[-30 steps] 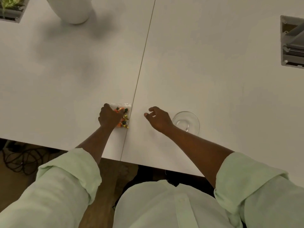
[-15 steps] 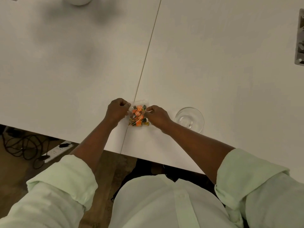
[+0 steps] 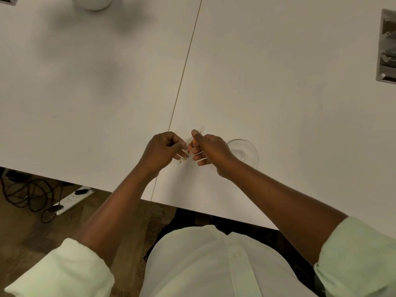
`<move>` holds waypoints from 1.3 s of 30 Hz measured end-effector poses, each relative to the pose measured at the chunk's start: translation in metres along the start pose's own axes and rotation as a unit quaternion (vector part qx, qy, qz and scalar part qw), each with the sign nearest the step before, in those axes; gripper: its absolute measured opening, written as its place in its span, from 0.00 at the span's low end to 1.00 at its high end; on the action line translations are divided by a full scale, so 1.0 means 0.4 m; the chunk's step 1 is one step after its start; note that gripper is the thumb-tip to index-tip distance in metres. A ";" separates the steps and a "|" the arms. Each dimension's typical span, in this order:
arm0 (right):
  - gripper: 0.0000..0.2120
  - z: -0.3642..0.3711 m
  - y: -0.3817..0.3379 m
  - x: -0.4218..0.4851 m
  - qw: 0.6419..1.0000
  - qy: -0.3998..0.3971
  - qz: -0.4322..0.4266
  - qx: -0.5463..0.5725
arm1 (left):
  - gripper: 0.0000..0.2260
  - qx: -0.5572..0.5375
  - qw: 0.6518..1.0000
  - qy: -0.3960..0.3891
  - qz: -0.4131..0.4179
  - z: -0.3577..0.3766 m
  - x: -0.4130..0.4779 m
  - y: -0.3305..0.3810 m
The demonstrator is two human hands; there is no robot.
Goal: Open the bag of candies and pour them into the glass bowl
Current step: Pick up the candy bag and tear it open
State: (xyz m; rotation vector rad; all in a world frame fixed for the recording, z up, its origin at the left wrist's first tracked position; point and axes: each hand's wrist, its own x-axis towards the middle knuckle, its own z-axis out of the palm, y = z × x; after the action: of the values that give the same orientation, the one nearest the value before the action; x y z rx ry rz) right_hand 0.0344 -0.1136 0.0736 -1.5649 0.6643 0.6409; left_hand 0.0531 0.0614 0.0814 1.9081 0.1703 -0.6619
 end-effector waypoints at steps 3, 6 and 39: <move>0.21 -0.013 -0.001 -0.009 0.999 0.020 -0.015 -0.021 | 0.04 0.031 0.999 0.012 0.026 0.048 -0.022 0.019; 0.17 -0.029 0.008 -0.009 0.994 0.059 -0.044 -0.079 | 0.03 0.085 0.995 0.029 0.049 0.099 -0.035 0.024; 0.08 -0.062 0.038 -0.012 0.990 0.080 -0.047 -0.110 | 0.06 -0.004 0.992 0.025 -0.126 0.173 0.030 0.028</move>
State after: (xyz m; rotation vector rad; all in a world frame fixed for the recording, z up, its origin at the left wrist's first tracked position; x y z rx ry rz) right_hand 0.0204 -0.1392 0.0690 -1.8571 0.6513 0.5354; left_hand 0.0422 -0.0069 0.0645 1.9125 0.4502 -0.7795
